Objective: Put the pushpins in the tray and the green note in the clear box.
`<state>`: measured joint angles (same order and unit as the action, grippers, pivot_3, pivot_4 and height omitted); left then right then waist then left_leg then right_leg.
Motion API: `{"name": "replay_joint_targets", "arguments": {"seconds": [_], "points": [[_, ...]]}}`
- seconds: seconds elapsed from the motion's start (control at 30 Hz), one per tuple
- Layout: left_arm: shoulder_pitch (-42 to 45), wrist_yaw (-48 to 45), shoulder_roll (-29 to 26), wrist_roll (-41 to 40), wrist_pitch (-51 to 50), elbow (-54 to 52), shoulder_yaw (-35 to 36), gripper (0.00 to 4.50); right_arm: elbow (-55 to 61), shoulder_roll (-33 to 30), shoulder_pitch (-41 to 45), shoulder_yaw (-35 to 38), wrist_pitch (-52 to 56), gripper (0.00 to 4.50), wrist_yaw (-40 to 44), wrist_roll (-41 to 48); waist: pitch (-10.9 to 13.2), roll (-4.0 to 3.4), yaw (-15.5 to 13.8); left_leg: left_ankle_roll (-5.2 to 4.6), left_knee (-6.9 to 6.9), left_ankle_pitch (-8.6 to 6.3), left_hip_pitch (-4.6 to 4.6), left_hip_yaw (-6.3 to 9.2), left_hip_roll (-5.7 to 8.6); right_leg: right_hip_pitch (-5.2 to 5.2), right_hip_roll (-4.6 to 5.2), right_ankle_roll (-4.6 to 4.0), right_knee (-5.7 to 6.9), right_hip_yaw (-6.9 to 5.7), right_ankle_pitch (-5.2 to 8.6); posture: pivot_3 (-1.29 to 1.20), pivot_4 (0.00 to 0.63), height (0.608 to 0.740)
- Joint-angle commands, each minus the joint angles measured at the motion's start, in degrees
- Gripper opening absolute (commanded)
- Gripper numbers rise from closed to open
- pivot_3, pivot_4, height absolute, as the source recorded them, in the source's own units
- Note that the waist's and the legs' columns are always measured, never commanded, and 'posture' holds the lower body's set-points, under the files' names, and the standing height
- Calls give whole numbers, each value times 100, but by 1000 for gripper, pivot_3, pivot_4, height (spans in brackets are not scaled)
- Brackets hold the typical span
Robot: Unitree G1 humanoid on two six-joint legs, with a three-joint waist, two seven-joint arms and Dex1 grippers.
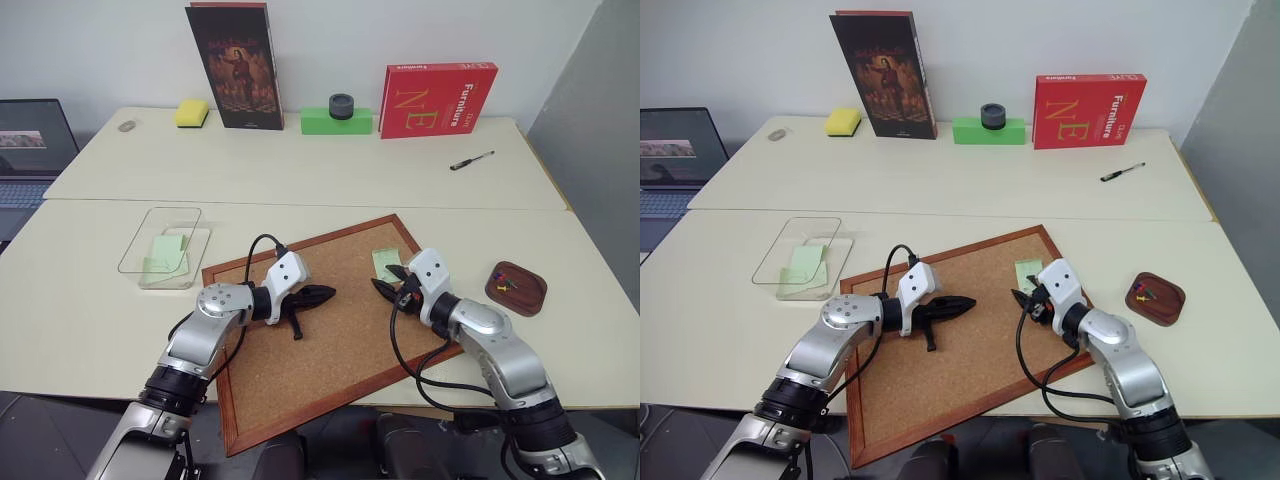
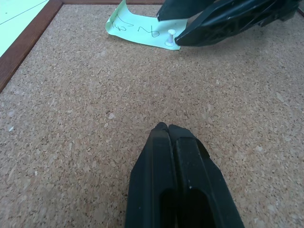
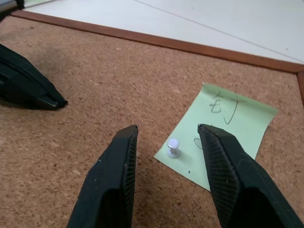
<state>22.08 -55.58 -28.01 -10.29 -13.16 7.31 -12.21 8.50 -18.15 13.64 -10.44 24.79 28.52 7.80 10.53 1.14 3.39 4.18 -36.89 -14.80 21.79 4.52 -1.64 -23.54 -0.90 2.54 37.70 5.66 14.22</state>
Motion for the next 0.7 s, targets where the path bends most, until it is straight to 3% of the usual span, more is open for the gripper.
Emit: {"name": "replay_joint_targets", "arguments": {"seconds": [0.03, 0.1, 0.2, 0.47, 0.7], "points": [[-123, 55, -48, 212, -114, 180, -120, 0, -36, 55, 56, 83, -149, 2101, -44, -21, 0, 0, 0, 0, 0, 0, 0, 0, 0, 0, 0, 0, 0, 0, 0, 0, 150, 740], [-126, 59, -46, 212, -116, 175, -121, 0, -70, 74, 46, 110, -190, 2101, -60, -21, 0, 0, 1, 0, 0, 0, 0, 0, 0, 0, 0, 0, 0, 0, 0, 0, 150, 740], [-136, 61, -54, 212, -118, 164, -117, 0, -87, 89, 28, 154, -234, 1709, -73, 0, 0, 0, 2, 0, 0, 0, 0, 0, 0, 0, 0, 0, 0, 0, 0, 0, 150, 740], [-122, 64, -48, 217, -108, 185, -119, 0, -53, 104, 9, 195, -249, 44, -37, 67, 0, 0, 2, 0, 0, 0, 0, 0, 0, 0, 0, 0, 0, 0, 0, 0, 150, 740], [-170, 41, -52, 170, -119, 141, -99, 0, 142, 41, 43, 166, -358, 44, 38, 36, 0, 0, 2, 0, 0, 0, 0, 0, 0, 0, 0, 0, 0, 0, 0, 0, 150, 740]]}}
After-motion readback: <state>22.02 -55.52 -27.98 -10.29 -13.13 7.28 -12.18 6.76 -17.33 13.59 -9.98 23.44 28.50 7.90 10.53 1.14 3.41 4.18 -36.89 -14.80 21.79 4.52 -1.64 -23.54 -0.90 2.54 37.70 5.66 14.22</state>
